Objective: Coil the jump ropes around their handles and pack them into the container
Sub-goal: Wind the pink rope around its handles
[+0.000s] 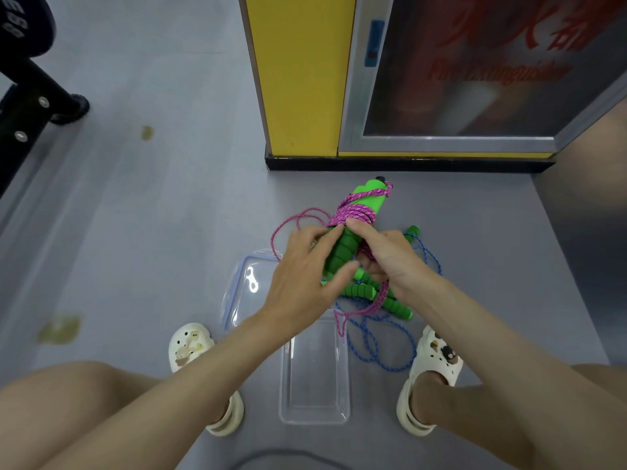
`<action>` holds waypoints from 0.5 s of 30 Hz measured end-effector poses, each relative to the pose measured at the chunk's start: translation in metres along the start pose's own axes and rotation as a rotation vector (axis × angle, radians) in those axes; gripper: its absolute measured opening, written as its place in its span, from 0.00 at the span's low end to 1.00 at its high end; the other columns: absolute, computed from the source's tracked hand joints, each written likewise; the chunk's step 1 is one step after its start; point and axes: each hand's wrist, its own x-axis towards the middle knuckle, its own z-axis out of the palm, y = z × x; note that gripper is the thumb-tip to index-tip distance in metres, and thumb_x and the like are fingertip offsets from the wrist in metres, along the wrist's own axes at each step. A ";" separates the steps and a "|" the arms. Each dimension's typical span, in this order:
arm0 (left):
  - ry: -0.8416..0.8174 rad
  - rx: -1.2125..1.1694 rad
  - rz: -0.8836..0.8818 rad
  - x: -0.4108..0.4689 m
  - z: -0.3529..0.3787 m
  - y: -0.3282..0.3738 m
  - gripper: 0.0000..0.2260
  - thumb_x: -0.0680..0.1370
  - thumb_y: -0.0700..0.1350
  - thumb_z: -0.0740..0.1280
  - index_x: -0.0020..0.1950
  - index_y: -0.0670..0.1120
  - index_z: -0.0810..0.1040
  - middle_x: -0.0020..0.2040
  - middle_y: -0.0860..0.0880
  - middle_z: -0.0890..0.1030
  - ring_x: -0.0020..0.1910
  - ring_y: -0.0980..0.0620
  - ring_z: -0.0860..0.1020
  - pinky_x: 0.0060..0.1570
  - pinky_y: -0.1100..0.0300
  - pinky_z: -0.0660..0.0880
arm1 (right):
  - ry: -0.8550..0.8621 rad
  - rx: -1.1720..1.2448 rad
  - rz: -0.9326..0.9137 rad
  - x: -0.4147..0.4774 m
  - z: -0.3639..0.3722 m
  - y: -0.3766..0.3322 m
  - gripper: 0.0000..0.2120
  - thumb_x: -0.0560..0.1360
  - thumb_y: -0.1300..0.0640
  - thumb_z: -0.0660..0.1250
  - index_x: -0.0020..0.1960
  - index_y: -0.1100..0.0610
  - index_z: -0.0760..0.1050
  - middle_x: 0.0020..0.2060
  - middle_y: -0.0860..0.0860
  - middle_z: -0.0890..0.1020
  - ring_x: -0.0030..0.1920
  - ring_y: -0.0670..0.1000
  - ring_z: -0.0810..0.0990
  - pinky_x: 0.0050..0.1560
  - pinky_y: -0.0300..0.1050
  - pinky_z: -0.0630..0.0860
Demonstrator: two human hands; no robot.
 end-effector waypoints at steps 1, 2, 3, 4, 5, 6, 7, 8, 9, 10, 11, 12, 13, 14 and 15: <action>0.007 -0.177 -0.107 0.003 -0.004 0.002 0.24 0.75 0.59 0.62 0.68 0.48 0.72 0.56 0.52 0.72 0.57 0.58 0.68 0.53 0.67 0.69 | -0.012 0.006 0.002 0.000 0.000 0.000 0.22 0.74 0.42 0.66 0.30 0.56 0.69 0.21 0.49 0.68 0.20 0.46 0.58 0.22 0.36 0.55; 0.027 -0.303 -0.211 0.006 -0.008 0.003 0.21 0.76 0.58 0.64 0.66 0.51 0.72 0.56 0.54 0.72 0.57 0.60 0.69 0.54 0.69 0.69 | -0.033 0.008 0.000 0.000 0.000 0.000 0.22 0.74 0.42 0.66 0.30 0.56 0.69 0.20 0.49 0.68 0.20 0.45 0.58 0.21 0.36 0.55; 0.028 -0.394 -0.320 0.009 -0.011 0.002 0.18 0.76 0.55 0.66 0.65 0.53 0.71 0.56 0.54 0.72 0.57 0.60 0.71 0.53 0.69 0.70 | -0.058 0.012 -0.004 0.000 0.000 -0.001 0.22 0.75 0.43 0.66 0.30 0.56 0.69 0.20 0.49 0.69 0.20 0.45 0.58 0.22 0.36 0.55; -0.016 -0.498 -0.442 0.012 -0.015 0.000 0.16 0.77 0.53 0.68 0.63 0.54 0.70 0.56 0.54 0.73 0.56 0.60 0.73 0.52 0.68 0.72 | -0.082 0.017 -0.011 0.001 0.000 -0.001 0.22 0.75 0.43 0.65 0.29 0.56 0.69 0.20 0.49 0.69 0.20 0.45 0.58 0.22 0.37 0.55; -0.107 -0.642 -0.571 0.015 -0.018 -0.001 0.15 0.77 0.51 0.68 0.62 0.53 0.71 0.55 0.52 0.76 0.53 0.57 0.76 0.51 0.65 0.75 | -0.103 0.023 -0.019 0.000 -0.001 0.000 0.22 0.75 0.43 0.65 0.29 0.56 0.69 0.19 0.48 0.69 0.20 0.45 0.57 0.23 0.38 0.55; -0.228 -0.803 -0.690 0.016 -0.021 -0.001 0.14 0.76 0.52 0.68 0.61 0.51 0.73 0.54 0.50 0.79 0.51 0.53 0.79 0.50 0.61 0.76 | -0.122 0.031 -0.028 0.001 -0.001 0.000 0.23 0.75 0.43 0.65 0.28 0.57 0.69 0.19 0.48 0.69 0.20 0.46 0.58 0.23 0.38 0.55; -0.343 -0.917 -0.769 0.016 -0.022 -0.002 0.15 0.76 0.53 0.67 0.60 0.48 0.75 0.52 0.48 0.82 0.49 0.50 0.81 0.49 0.57 0.77 | -0.135 0.039 -0.037 0.000 -0.002 0.000 0.23 0.75 0.43 0.65 0.28 0.57 0.69 0.19 0.48 0.68 0.20 0.46 0.58 0.24 0.39 0.56; -0.417 -0.997 -0.798 0.014 -0.021 -0.002 0.15 0.76 0.53 0.66 0.59 0.46 0.77 0.49 0.46 0.83 0.47 0.48 0.82 0.47 0.56 0.77 | -0.144 0.043 -0.044 0.000 -0.002 0.001 0.24 0.75 0.43 0.65 0.28 0.58 0.70 0.18 0.49 0.69 0.20 0.46 0.58 0.24 0.39 0.56; -0.433 -1.049 -0.802 0.013 -0.021 -0.003 0.15 0.76 0.52 0.66 0.57 0.45 0.78 0.47 0.45 0.84 0.45 0.47 0.83 0.44 0.57 0.78 | -0.151 0.041 -0.049 0.000 -0.002 0.002 0.24 0.75 0.43 0.65 0.28 0.58 0.70 0.18 0.49 0.69 0.20 0.46 0.58 0.24 0.39 0.56; -0.400 -1.082 -0.802 0.012 -0.021 -0.004 0.13 0.76 0.51 0.66 0.56 0.44 0.78 0.45 0.45 0.84 0.43 0.48 0.83 0.40 0.59 0.78 | -0.158 0.033 -0.052 0.001 -0.002 0.003 0.24 0.75 0.43 0.65 0.29 0.59 0.70 0.19 0.49 0.70 0.20 0.46 0.59 0.24 0.39 0.57; -0.347 -1.084 -0.802 0.013 -0.022 -0.006 0.12 0.77 0.49 0.66 0.55 0.44 0.79 0.44 0.45 0.84 0.41 0.48 0.83 0.37 0.60 0.78 | -0.165 0.022 -0.055 0.001 -0.002 0.003 0.23 0.75 0.43 0.65 0.30 0.59 0.71 0.20 0.49 0.71 0.20 0.46 0.60 0.23 0.38 0.57; -0.302 -1.060 -0.805 0.014 -0.023 -0.007 0.11 0.77 0.47 0.67 0.56 0.43 0.78 0.44 0.44 0.83 0.40 0.48 0.83 0.36 0.61 0.78 | -0.170 0.008 -0.060 0.002 -0.003 0.004 0.22 0.76 0.44 0.65 0.32 0.60 0.73 0.21 0.50 0.72 0.20 0.46 0.60 0.24 0.38 0.57; -0.270 -1.014 -0.802 0.015 -0.024 -0.009 0.11 0.77 0.46 0.67 0.57 0.43 0.78 0.45 0.44 0.83 0.40 0.47 0.83 0.36 0.61 0.77 | -0.174 -0.013 -0.068 0.003 -0.004 0.004 0.20 0.76 0.46 0.65 0.33 0.59 0.74 0.22 0.50 0.72 0.21 0.46 0.60 0.24 0.38 0.57; -0.241 -0.969 -0.798 0.016 -0.025 -0.012 0.12 0.76 0.46 0.68 0.58 0.43 0.77 0.46 0.44 0.83 0.41 0.46 0.83 0.35 0.61 0.77 | -0.178 -0.044 -0.078 0.004 -0.006 0.004 0.17 0.76 0.48 0.66 0.35 0.59 0.76 0.23 0.50 0.72 0.22 0.46 0.61 0.23 0.37 0.57; -0.210 -0.936 -0.801 0.017 -0.025 -0.013 0.13 0.76 0.45 0.69 0.58 0.42 0.77 0.46 0.43 0.83 0.41 0.46 0.83 0.34 0.61 0.77 | -0.182 -0.083 -0.091 0.005 -0.009 0.003 0.14 0.77 0.52 0.66 0.38 0.59 0.79 0.23 0.49 0.72 0.22 0.46 0.61 0.23 0.36 0.57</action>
